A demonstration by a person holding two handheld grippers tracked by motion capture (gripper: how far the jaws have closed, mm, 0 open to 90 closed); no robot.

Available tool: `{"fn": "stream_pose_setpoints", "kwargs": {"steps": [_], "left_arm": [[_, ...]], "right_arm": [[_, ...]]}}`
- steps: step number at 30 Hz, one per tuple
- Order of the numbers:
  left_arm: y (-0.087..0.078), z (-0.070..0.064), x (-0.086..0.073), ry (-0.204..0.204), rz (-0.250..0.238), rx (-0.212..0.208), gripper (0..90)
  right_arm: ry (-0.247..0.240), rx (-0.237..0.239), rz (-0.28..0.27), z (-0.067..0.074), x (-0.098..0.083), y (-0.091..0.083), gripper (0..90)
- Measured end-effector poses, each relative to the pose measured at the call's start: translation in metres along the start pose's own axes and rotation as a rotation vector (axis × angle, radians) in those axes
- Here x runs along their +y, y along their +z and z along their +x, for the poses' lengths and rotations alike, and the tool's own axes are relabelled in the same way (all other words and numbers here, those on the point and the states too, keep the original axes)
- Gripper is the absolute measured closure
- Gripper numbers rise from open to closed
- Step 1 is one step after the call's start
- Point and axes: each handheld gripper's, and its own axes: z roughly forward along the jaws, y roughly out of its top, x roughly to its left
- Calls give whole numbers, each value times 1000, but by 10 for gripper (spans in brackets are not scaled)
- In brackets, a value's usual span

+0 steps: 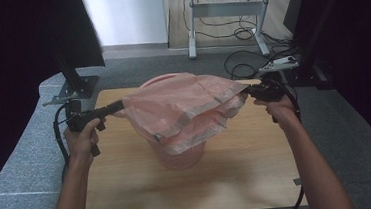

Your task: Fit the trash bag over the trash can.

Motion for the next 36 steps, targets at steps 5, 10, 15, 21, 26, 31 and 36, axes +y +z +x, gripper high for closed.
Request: {"fn": "stream_pose_setpoints", "kwargs": {"steps": [5, 10, 15, 21, 26, 31, 36], "left_arm": [[7, 1, -2, 5, 28, 10, 891], [7, -1, -2, 7, 26, 10, 889], [6, -2, -2, 7, 22, 14, 889], [7, -5, -3, 14, 18, 13, 888], [10, -8, -2, 24, 15, 11, 888], [12, -10, -3, 45, 17, 25, 889], [11, -14, -5, 77, 19, 56, 889]], "right_arm": [[35, 21, 18, -5, -17, 4, 893], [43, 44, -50, -1, -26, -17, 636], [32, 71, -106, 10, -40, -51, 493], [-13, 118, -168, 34, -54, -81, 410], [-28, 168, -176, 54, -47, -79, 345], [-3, 213, -161, 66, -41, -55, 462], [-54, 223, -167, 79, -43, -41, 775]]}}
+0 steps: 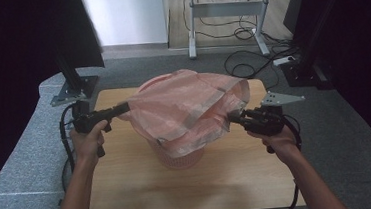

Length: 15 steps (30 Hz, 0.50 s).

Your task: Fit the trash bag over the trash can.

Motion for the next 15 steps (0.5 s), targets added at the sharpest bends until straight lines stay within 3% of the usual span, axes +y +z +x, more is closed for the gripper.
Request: {"fn": "stream_pose_setpoints", "kwargs": {"steps": [3, 9, 15], "left_arm": [[-2, -2, -1, 25, 0, 28, 889], [-3, -7, -4, 64, -5, 87, 890], [-4, -6, -6, 70, 15, 99, 891]], "right_arm": [[-17, 0, -5, 4, -2, 0, 886], [-22, 37, 30, 10, -12, -2, 894], [-11, 79, 109, 14, -36, -2, 894]]}}
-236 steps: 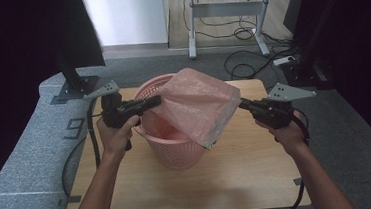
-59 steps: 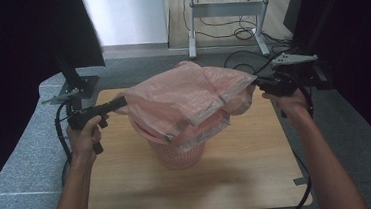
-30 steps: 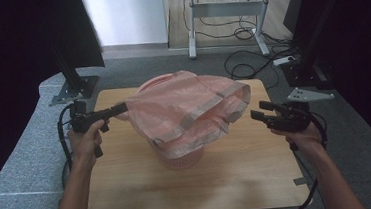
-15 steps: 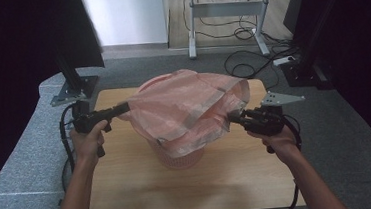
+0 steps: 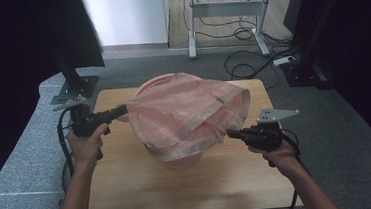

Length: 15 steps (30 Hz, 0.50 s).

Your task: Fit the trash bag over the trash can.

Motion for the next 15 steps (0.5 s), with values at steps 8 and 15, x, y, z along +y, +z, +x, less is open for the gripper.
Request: {"fn": "stream_pose_setpoints", "kwargs": {"steps": [8, 15], "left_arm": [[1, 1, -5, -2, 10, -6, 890], [3, 0, -7, 4, 16, -10, 889]], "right_arm": [[42, 45, 53, -3, -33, 18, 895], [41, 57, 80, 3, -52, 33, 895]]}}
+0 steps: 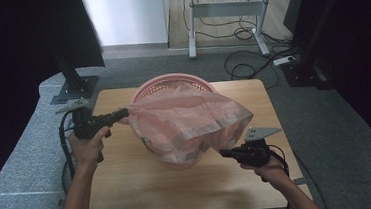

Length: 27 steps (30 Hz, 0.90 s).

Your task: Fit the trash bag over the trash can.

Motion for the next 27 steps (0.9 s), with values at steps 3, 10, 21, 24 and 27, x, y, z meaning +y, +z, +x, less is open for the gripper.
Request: {"fn": "stream_pose_setpoints", "kwargs": {"steps": [3, 10, 21, 24, 27], "left_arm": [[-1, 1, 0, -2, -4, -4, 889], [-2, 1, 1, 1, -10, -12, 888], [10, 6, 12, -8, 13, -8, 886], [17, 12, 17, -11, 24, -9, 885], [23, 17, 23, -17, 28, -14, 885]], "right_arm": [[-3, -19, -32, 0, -1, -9, 848], [-32, -111, -124, 5, 4, -65, 496], [-79, -327, -178, -32, 56, -96, 362], [-83, -360, -166, -49, 71, -82, 351], [-74, -390, -170, -65, 84, -72, 349]]}}
